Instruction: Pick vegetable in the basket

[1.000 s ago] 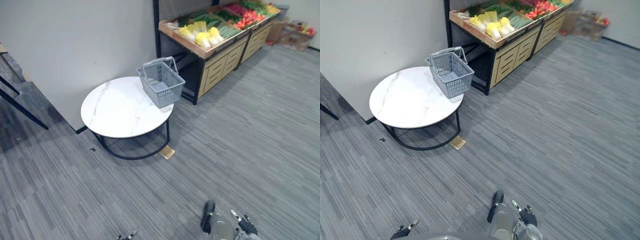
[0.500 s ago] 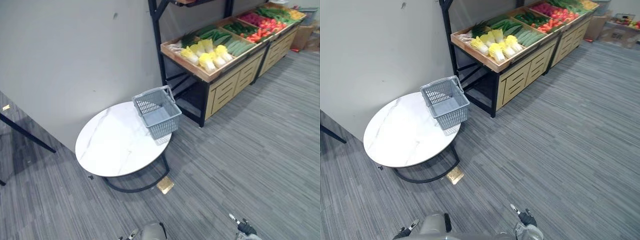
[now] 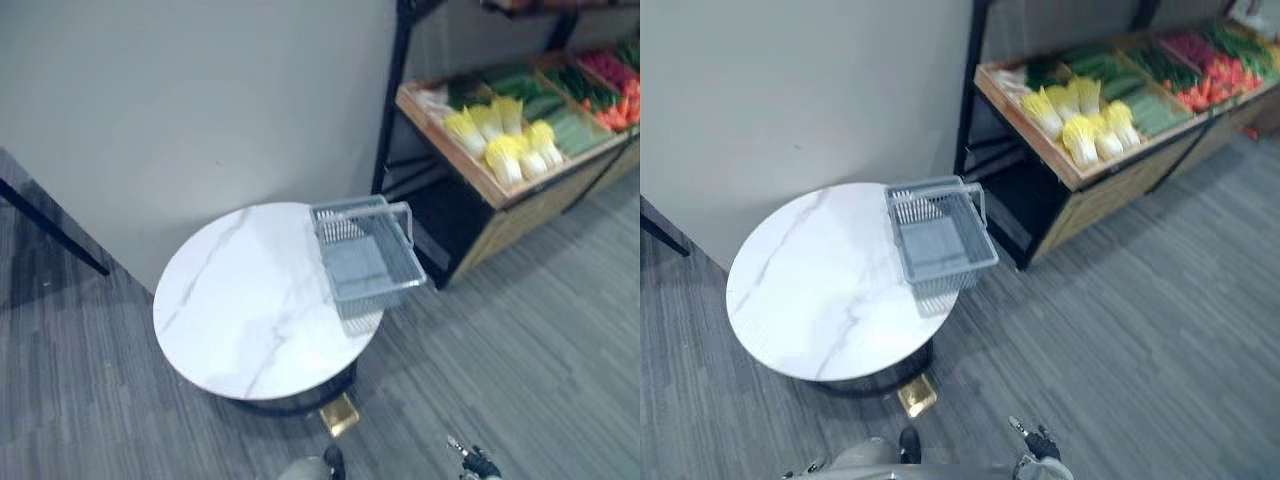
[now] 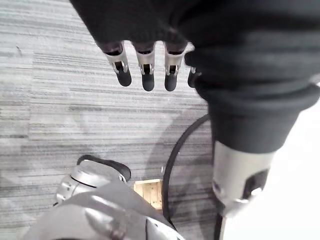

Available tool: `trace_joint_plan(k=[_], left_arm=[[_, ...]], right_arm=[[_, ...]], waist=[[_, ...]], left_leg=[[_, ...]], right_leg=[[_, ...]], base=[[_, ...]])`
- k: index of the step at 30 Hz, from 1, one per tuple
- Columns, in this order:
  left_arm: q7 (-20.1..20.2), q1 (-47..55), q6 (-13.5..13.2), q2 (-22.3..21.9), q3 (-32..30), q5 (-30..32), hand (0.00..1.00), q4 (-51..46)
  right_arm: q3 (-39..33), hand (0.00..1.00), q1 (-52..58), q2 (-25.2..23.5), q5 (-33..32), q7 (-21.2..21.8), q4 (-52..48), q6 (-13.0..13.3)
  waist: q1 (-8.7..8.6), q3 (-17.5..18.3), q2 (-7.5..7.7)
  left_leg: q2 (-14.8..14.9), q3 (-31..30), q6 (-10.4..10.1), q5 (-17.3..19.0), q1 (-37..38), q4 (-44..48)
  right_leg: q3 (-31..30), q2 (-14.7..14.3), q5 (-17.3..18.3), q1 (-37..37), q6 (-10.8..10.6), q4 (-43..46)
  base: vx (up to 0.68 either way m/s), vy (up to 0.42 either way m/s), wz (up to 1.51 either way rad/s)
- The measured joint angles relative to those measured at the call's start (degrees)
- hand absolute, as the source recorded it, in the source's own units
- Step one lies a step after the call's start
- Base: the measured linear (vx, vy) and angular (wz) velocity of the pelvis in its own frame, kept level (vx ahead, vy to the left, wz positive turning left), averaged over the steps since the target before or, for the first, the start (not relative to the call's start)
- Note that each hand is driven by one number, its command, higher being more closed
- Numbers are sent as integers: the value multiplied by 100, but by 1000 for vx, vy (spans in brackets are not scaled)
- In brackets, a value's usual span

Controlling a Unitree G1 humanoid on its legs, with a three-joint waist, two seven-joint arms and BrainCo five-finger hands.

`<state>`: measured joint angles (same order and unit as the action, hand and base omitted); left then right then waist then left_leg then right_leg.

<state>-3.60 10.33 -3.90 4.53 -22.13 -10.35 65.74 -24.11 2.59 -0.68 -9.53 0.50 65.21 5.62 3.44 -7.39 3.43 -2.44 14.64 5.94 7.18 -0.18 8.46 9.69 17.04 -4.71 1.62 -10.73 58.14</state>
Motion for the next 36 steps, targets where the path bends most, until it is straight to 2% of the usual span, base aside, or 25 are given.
trace_joint_plan(k=[1, 2, 3, 5, 6, 8, 9, 10, 11, 12, 13, 15, 16, 17, 19, 20, 23, 26, 28, 30, 31, 32, 33, 36], left_arm=[[-2, 10, 35, 40, 38, 0, 0, 23], [-3, -10, 33, 39, 39, -3, 0, 20], [-11, -101, 30, 33, 50, -5, 0, 21], [-25, -196, 21, 7, 45, -12, 0, -5], [-41, -248, 9, -10, 26, -24, 0, -43], [-48, -347, 3, -76, -99, -62, 0, -44], [-59, -348, -12, -136, -284, -75, 0, -80], [-65, -350, -26, -175, -402, -79, 0, -96], [-70, -259, -61, -245, -613, -82, 0, -153], [-80, -110, -64, -233, -775, -79, 0, -239], [-85, -104, -58, -240, -798, -98, 0, -237], [-104, -72, -58, -485, -959, -97, 0, -133], [-104, -54, -60, -534, -984, -112, 0, -87], [-104, -52, -59, -618, -981, -149, 0, -38], [-100, -44, -60, -660, -973, -202, 0, -4], [-95, -40, -62, -659, -963, -201, 0, -2], [-98, -33, -83, -642, -864, -199, 0, -3], [-101, -24, -97, -564, -614, -196, 0, -3], [-110, -19, -96, -483, -448, -183, 0, -1], [-117, -19, -106, -423, -327, -182, 0, -8], [-119, -17, -109, -402, -292, -180, 0, -12], [-121, 3, -108, -310, -194, -140, 0, -8], [-120, 20, -108, -226, -64, -4, 0, 10], [-113, 43, -111, -117, 241, 44, 0, 36]], right_arm=[[75, 0, 31, -2, -9, 2, -27, 7], [139, 0, 25, 33, 5, 0, -69, 23], [174, 0, 24, 61, 15, 2, -163, 44], [163, 0, 35, 70, 11, -4, -160, 81], [153, 0, 50, 67, 1, -7, -183, 99], [66, 0, 68, 38, -21, -12, -183, 95], [-25, 0, 93, 3, -54, -22, -180, 97], [-19, 0, 101, -2, -58, -24, -179, 96], [-2, 0, 115, -15, -58, -26, -172, 93], [75, 0, 197, -84, -54, -25, -137, 88], [100, 0, 205, -86, -55, -23, -131, 85], [99, 0, 194, 91, -45, -26, -132, 86], [101, 0, 203, 133, -43, -26, -132, 87], [98, 0, 205, 201, -40, -28, -121, 76], [117, 0, 184, 220, -40, -30, -107, 71], [166, 0, 170, 243, -40, -32, -105, 73], [204, 0, 152, 311, -39, -94, -106, 79], [81, 0, 148, 372, 74, -204, -97, 79], [-323, 0, 33, 465, 199, -325, -94, 79], [-851, 0, -169, 765, 586, -557, -92, 72], [-893, 0, -195, 806, 662, -579, -100, 72], [-938, 0, -280, 1036, 908, -688, -165, 70], [-947, 0, -359, 1292, 1257, -776, -216, 70], [-907, 0, -527, 1843, 1681, -975, -658, 38]], waist=[[-117, 8, 28], [-176, 6, 25], [-184, -9, 7], [-183, -17, 7], [-191, -13, 0], [-184, -17, -6], [-168, -20, -4], [-166, -21, -12], [-158, -10, 0], [-146, 103, 186], [-138, 120, 181], [-121, 267, -234], [-141, 284, -276], [-166, 327, -409], [-159, 325, -447], [-161, 325, -445], [-168, 323, -452], [-181, 323, -453], [-210, 320, -462], [-235, 290, -450], [-236, 280, -439], [-254, 259, -332], [-316, 259, -319], [-396, 254, -292]], left_leg=[[-57, -177, -2, 1, 399, -210], [-87, -301, -2, 0, 630, -351], [-103, -498, -28, 11, 956, -522], [-90, -775, -98, 53, 1139, -546], [-50, -1095, -215, 131, 1183, -544], [10, -1441, -306, 234, 1147, -533], [68, -1706, -405, 304, 1136, -492], [110, -1808, -451, 362, 1132, -441], [208, -1955, -608, 523, 1125, -293], [258, -2019, -848, 694, 1098, -182], [304, -2023, -867, 731, 1094, -168], [891, -1950, -1061, 737, 894, -93], [994, -1973, -1167, 667, 861, -158], [1136, -1993, -1299, 475, 848, -278], [1216, -1982, -1422, 116, 832, -463], [1227, -1974, -1430, -93, 828, -569], [1233, -1841, -1428, -348, 764, -728], [1234, -1701, -1426, -347, 690, -837], [1225, -1504, -1386, -272, 629, -949], [1143, -1218, -1305, -90, 619, -1018], [1125, -1183, -1304, -88, 622, -1014], [1058, -1055, -1267, -58, 629, -999], [983, -982, -1236, -25, 611, -984], [854, -736, -1204, 44, 517, -914]], right_leg=[[3, -7, 109, 376, 122, 640], [21, -29, 295, 648, 182, 818], [184, -22, 759, 982, 207, 594], [342, -19, 1078, 1165, 415, -122], [327, -85, 1134, 1198, 511, -1320], [14, -199, 1095, 1147, 512, -2715], [-408, -279, 1003, 1040, 495, -3614], [-570, -310, 906, 983, 514, -3883], [-736, -357, 646, 848, 451, -4183], [-523, -231, 324, 637, 197, -4430], [-471, -212, 479, 581, 65, -4467], [123, -697, 574, 390, 270, -4779], [259, -771, 591, 346, 315, -4849], [442, -896, 589, 225, 411, -4993], [674, -959, 564, 58, 502, -5194], [798, -975, 539, -23, 549, -5321], [1012, -991, 480, -114, 624, -5540], [1126, -1025, 322, -190, 605, -5833], [1081, -1057, 129, -168, 557, -6093], [881, -1070, -168, -146, 532, -6432], [842, -1057, -202, -136, 537, -6432], [690, -981, -231, -60, 497, -6432], [570, -919, -271, 1, 469, -6431], [318, -822, -324, 226, 404, -6415]], base=[[453, 69, 65], [474, 50, 90], [358, 7, 75], [332, -76, 95], [346, -157, 113], [254, -193, 120], [281, -298, 109], [281, -324, 104], [333, -465, 95], [270, -430, 82], [283, -539, 65], [202, -415, 60], [214, -334, 78], [177, -297, 71], [103, -267, 58], [26, -187, 37], [-2, -165, 39], [-52, -24, 24], [-87, 28, -8], [-82, 72, -35], [-123, 91, -54], [-87, 57, -49], [-118, 89, -50], [-49, 70, -41]])
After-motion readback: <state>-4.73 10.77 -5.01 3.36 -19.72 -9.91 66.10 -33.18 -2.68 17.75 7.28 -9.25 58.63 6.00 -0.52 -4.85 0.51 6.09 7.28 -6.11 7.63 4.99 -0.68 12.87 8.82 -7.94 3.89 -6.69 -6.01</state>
